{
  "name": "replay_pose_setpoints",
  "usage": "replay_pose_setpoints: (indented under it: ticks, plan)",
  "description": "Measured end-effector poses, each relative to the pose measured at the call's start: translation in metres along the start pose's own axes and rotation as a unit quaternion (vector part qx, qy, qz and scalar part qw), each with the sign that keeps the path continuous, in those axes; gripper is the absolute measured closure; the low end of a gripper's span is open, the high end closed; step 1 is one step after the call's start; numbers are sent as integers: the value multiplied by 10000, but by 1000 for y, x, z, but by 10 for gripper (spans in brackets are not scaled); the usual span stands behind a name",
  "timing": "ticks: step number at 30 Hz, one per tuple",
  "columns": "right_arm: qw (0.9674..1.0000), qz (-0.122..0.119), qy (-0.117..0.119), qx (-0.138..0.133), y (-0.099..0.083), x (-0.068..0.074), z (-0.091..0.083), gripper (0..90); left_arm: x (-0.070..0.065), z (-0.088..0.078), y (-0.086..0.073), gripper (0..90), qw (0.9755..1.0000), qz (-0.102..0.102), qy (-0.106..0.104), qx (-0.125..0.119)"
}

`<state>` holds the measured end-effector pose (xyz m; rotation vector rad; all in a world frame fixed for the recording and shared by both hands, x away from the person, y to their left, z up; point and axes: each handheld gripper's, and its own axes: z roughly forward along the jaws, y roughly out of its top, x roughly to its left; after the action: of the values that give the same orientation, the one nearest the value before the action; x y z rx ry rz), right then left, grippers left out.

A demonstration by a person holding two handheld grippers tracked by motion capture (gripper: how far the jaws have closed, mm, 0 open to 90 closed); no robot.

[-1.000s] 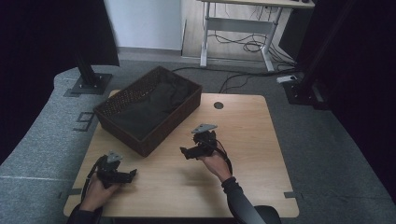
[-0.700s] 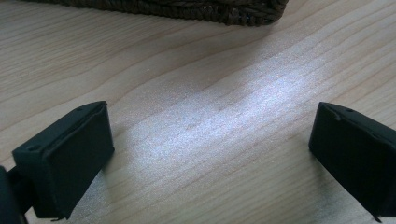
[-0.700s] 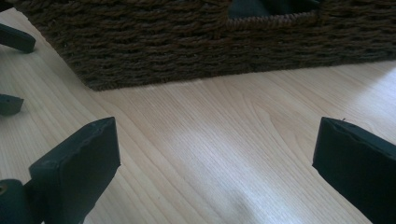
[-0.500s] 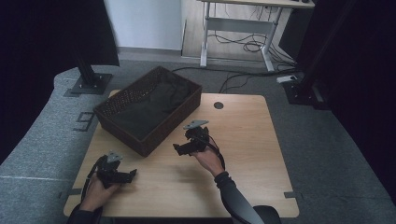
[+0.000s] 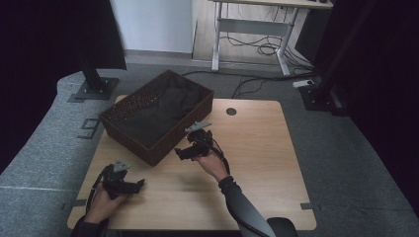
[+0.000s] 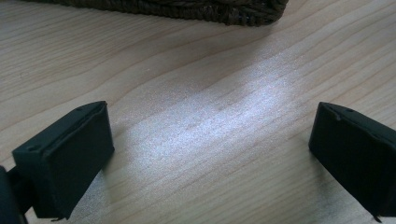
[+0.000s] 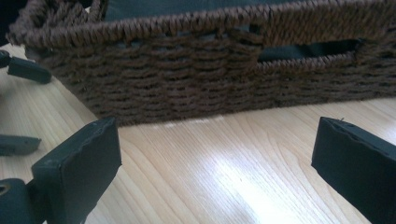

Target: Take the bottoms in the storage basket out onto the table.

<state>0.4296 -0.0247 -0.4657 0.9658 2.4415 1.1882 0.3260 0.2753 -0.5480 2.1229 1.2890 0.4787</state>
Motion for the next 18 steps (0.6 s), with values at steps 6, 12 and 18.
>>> replay_pose_setpoints:
  ticks: [6,12,18]
  plan:
    - [10000,-23,-20,42,8,2,6,10,0,0,0,0,10000,-1,0,0]
    - [10000,-58,-33,59,15,5,10,10,0,0,0,0,10000,-1,1,3]
    - [10000,-61,-11,14,27,8,14,10,0,0,0,0,10000,-1,-1,4]
